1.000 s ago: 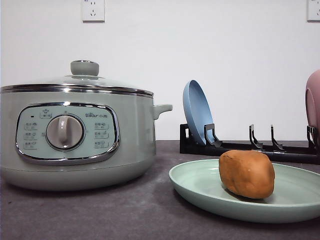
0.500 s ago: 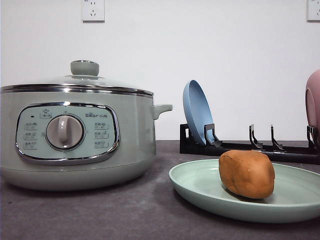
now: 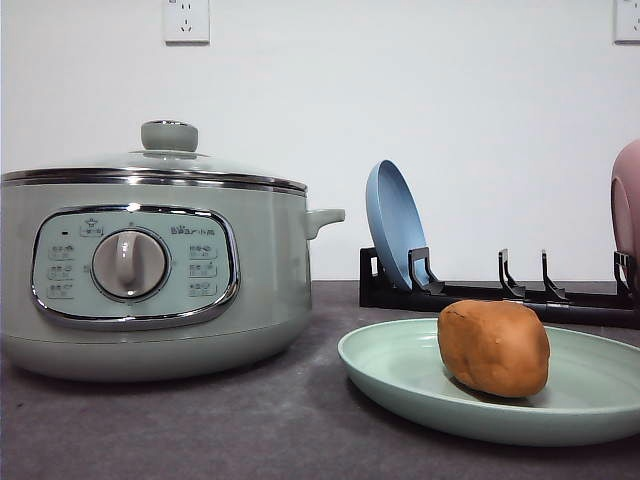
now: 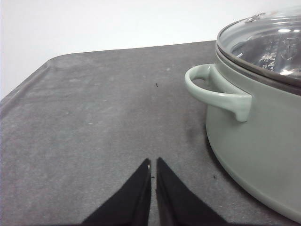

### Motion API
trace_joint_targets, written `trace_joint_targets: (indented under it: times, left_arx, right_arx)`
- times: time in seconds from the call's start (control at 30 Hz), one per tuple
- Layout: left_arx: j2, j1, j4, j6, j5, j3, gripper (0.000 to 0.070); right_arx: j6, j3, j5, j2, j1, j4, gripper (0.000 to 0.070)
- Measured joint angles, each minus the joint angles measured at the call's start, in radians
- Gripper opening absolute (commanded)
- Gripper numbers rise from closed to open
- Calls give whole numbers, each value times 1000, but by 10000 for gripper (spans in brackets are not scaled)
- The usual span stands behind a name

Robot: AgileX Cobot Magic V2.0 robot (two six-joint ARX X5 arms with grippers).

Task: Transfer potato from steamer to green plate

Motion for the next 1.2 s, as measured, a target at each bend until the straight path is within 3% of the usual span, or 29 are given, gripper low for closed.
trace_joint_targets:
  times: [1.2]
  left_arx:
    - [0, 0, 0, 0, 0, 0, 23]
  right_arx:
    - [0, 0, 0, 0, 0, 0, 4]
